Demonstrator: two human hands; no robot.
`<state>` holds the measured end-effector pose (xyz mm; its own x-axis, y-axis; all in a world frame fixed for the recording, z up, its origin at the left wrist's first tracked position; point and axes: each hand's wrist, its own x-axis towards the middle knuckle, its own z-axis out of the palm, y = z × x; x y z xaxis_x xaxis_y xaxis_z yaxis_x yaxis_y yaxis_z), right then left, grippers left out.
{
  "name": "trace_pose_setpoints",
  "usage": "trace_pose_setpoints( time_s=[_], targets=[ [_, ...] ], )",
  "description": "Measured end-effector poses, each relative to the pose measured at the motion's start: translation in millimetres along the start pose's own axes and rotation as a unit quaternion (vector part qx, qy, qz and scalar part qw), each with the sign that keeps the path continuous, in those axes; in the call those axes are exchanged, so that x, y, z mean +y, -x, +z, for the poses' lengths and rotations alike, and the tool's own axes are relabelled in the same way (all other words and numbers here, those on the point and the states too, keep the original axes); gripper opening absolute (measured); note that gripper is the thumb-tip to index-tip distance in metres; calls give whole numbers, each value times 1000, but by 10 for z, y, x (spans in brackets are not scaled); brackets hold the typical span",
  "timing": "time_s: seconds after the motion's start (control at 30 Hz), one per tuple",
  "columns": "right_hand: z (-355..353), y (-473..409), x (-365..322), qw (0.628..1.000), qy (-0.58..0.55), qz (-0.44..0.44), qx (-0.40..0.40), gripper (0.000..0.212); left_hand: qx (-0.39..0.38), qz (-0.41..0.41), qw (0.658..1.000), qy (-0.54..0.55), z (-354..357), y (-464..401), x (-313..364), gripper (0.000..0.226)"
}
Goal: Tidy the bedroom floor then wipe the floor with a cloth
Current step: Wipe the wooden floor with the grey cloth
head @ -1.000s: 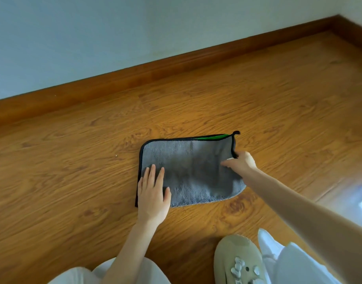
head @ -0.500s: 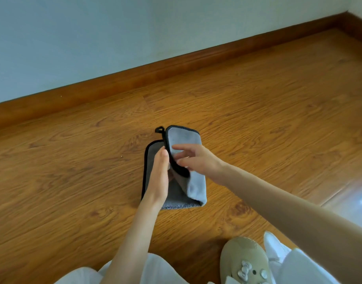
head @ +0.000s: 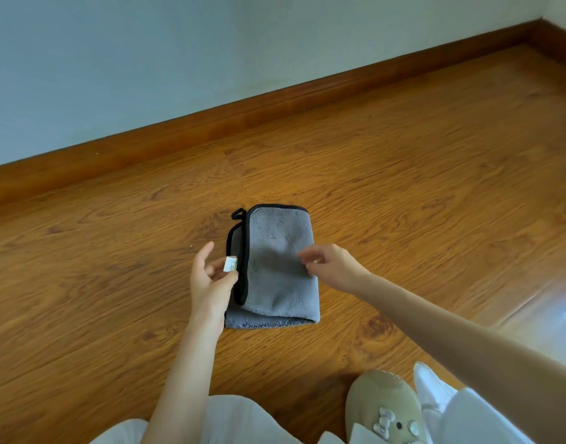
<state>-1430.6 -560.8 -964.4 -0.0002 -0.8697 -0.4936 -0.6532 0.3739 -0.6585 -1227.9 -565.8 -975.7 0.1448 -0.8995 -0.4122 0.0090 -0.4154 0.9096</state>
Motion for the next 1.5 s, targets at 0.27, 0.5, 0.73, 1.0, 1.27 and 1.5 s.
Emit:
trace_pose_setpoints(
  time_s=[0.27,0.5,0.73,1.0,1.27,1.5],
  targets=[
    [-27,30,3,990,89,-92,61,35,-21,62,997,40,-203,-9,98,70],
    [57,44,71,986,131,-99,27,34,72,4,997,1,-314,-31,-68,55],
    [87,12,73,986,148,-82,-6,39,78,50,989,-117,-183,-88,-97,43],
    [79,-196,54,999,36,9,0,55,54,51,940,-334,41,-266,-232,46],
    [209,-299,279,980,-162,114,-3,53,34,23,931,-364,421,-307,-108,58],
    [-109,-554,313,976,-159,100,110,31,20,46,932,-358,760,-402,-82,61]
  ],
)
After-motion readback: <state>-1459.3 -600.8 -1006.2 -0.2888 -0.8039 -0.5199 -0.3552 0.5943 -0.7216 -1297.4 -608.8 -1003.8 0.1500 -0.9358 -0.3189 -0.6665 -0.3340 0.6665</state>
